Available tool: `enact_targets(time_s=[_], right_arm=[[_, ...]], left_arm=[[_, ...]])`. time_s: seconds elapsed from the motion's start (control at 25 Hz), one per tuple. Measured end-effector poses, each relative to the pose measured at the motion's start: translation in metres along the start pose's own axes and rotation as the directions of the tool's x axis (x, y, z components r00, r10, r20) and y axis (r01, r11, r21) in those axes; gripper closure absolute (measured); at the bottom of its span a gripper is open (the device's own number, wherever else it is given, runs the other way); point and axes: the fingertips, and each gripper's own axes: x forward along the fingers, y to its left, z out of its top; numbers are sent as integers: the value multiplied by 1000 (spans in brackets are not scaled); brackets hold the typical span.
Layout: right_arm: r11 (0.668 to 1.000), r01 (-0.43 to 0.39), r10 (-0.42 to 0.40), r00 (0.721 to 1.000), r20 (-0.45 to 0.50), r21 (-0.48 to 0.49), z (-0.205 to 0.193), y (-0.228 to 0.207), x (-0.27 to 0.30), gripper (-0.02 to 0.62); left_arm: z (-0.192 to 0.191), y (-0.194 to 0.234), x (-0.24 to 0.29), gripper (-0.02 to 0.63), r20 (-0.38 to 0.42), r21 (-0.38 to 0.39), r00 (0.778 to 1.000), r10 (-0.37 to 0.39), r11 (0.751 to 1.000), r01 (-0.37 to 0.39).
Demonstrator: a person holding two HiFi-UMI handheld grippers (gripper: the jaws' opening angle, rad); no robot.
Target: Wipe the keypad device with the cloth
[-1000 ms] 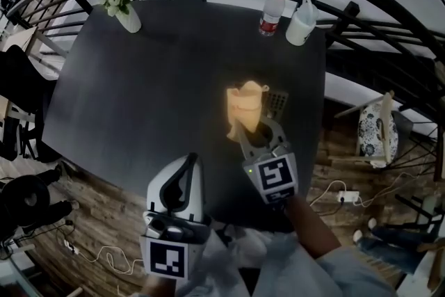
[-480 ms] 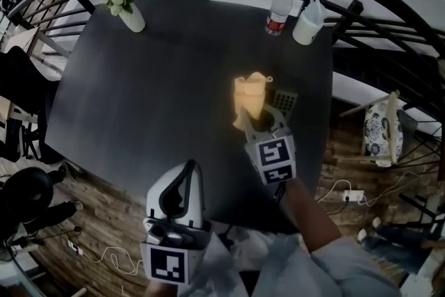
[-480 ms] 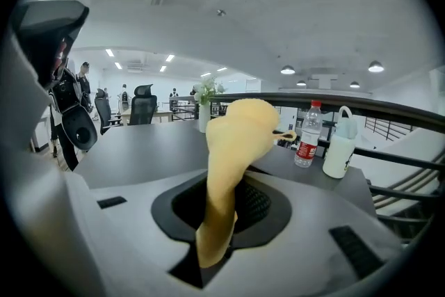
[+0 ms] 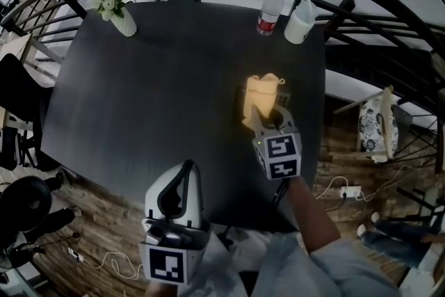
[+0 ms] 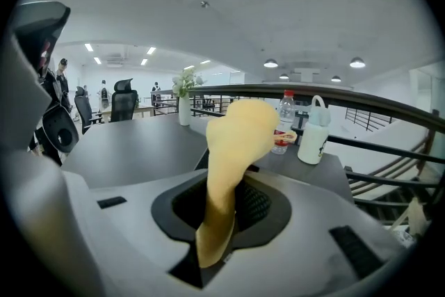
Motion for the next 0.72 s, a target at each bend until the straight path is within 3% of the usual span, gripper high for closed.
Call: enact_targets(time_s=[0.28, 0.72], right_arm=[[996, 87, -86, 996, -33, 36, -16, -38, -18, 525], [984, 162, -157, 986, -61, 69, -35, -72, -38, 525]], left_arm=[[2, -11, 10, 594, 12, -7, 999, -33, 999, 33], [2, -23, 18, 594, 11, -9, 998, -63, 998, 63]])
